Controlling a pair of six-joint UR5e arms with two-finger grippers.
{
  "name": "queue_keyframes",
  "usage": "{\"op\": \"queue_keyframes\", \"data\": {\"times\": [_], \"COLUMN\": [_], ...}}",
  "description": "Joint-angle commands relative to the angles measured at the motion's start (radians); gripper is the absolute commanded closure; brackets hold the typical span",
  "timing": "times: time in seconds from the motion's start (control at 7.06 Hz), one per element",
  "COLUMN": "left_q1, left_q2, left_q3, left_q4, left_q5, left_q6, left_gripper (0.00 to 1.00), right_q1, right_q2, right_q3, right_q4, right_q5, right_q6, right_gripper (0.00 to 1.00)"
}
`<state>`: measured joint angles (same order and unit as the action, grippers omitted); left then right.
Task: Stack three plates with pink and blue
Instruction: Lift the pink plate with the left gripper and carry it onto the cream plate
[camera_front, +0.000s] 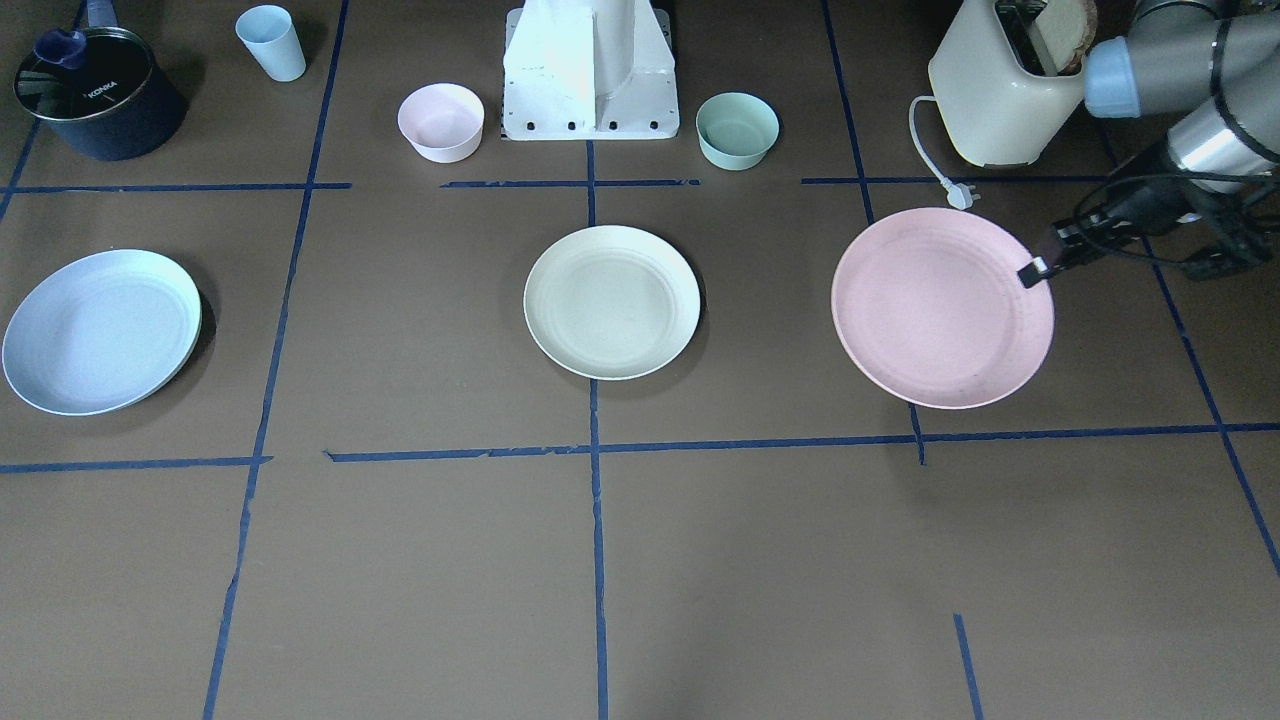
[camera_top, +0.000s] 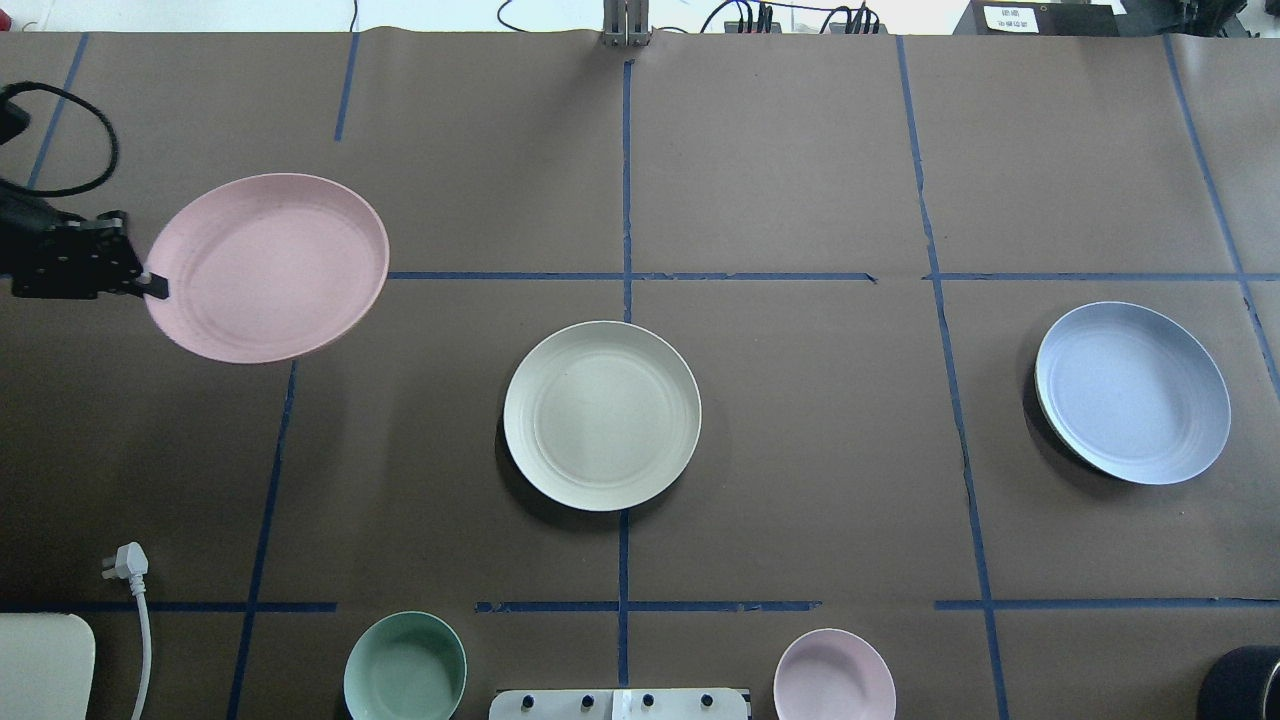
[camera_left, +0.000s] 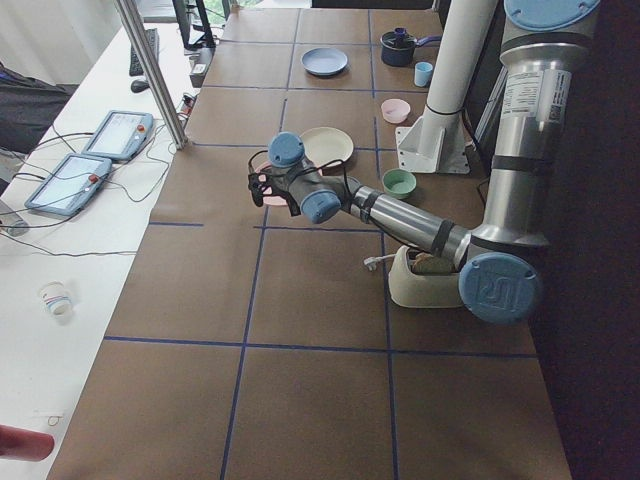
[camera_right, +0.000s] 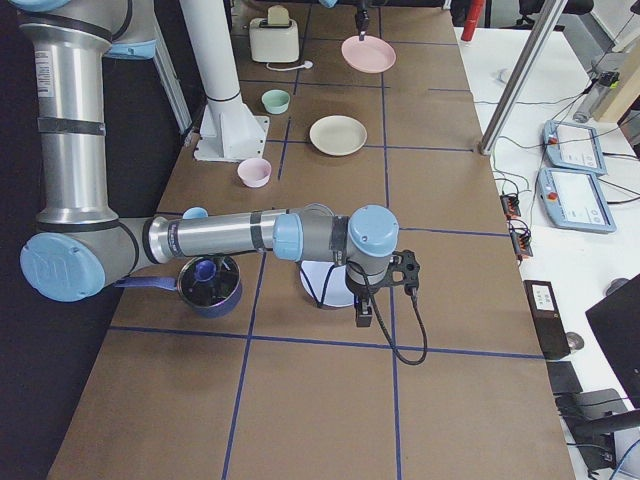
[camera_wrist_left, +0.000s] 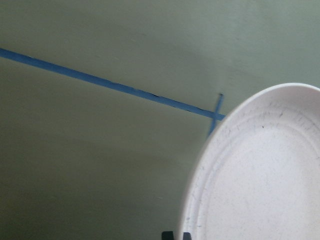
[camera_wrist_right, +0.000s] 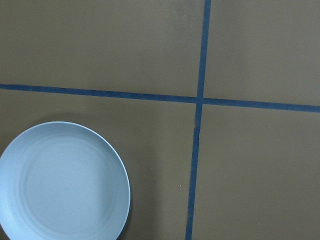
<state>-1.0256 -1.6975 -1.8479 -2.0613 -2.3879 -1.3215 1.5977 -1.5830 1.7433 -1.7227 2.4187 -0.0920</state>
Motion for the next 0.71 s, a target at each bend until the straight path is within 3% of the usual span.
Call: {"op": "queue_keyframes", "data": {"times": [0.0, 0.43, 0.57], "left_q1": [0.250, 0.412, 0.455], "left_q2": [-0.141, -0.212, -0.231], "left_q3": [-0.011, 0.006, 0.004], "left_q4": [0.007, 0.007, 0.007], "left_q5": [0.201, 0.350, 0.386], "left_q6": [-0.273, -0.392, -0.427], "left_gripper": [1.00, 1.00, 1.00], "right_q1": [-0.011, -0.083, -0.117], "right_q2": [0.008, 0.003, -0.006], "right_q3": [-0.008, 0.010, 0.010], "right_q4": [-0.001, 0.024, 0.148], "right_q5": [0.013, 0.013, 0.017], "right_q6": [0.011, 0.099, 0.255], "right_gripper": [0.00, 0.00, 0.00]}}
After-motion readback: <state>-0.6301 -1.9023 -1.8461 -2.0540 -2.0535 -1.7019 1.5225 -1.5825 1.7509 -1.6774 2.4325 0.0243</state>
